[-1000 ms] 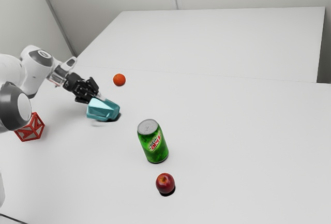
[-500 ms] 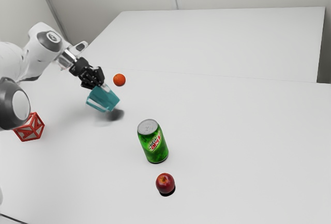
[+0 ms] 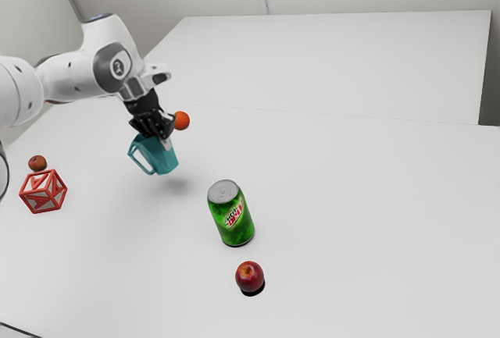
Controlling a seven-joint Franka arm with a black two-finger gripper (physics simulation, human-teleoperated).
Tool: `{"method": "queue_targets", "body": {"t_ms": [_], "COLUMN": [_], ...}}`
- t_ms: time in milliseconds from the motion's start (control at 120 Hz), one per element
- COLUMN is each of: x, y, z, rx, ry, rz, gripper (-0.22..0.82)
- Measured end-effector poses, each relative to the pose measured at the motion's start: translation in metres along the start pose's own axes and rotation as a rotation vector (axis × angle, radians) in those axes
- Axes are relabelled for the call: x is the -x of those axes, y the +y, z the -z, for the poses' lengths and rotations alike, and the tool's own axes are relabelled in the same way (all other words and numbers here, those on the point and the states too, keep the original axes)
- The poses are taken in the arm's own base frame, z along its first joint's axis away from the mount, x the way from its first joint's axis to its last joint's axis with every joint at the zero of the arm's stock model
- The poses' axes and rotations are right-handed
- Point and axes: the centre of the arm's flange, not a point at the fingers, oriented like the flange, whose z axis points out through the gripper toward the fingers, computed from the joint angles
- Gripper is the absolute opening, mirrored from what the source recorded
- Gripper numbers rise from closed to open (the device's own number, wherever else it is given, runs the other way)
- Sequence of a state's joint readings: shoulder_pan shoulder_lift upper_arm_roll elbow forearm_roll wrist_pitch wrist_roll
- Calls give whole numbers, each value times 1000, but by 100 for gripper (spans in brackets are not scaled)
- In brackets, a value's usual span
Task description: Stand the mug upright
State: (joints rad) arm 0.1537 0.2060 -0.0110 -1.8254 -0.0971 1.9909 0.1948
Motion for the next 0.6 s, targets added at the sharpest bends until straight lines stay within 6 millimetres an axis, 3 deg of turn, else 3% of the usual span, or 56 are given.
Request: {"method": "queue_targets", "body": {"t_ms": [250, 600], "x": [28, 30], "y": [39, 45], "z": [-14, -42], "rx": [-33, -35], "ry": [2, 7], "rz": [109, 289], "gripper": [-17, -17]}}
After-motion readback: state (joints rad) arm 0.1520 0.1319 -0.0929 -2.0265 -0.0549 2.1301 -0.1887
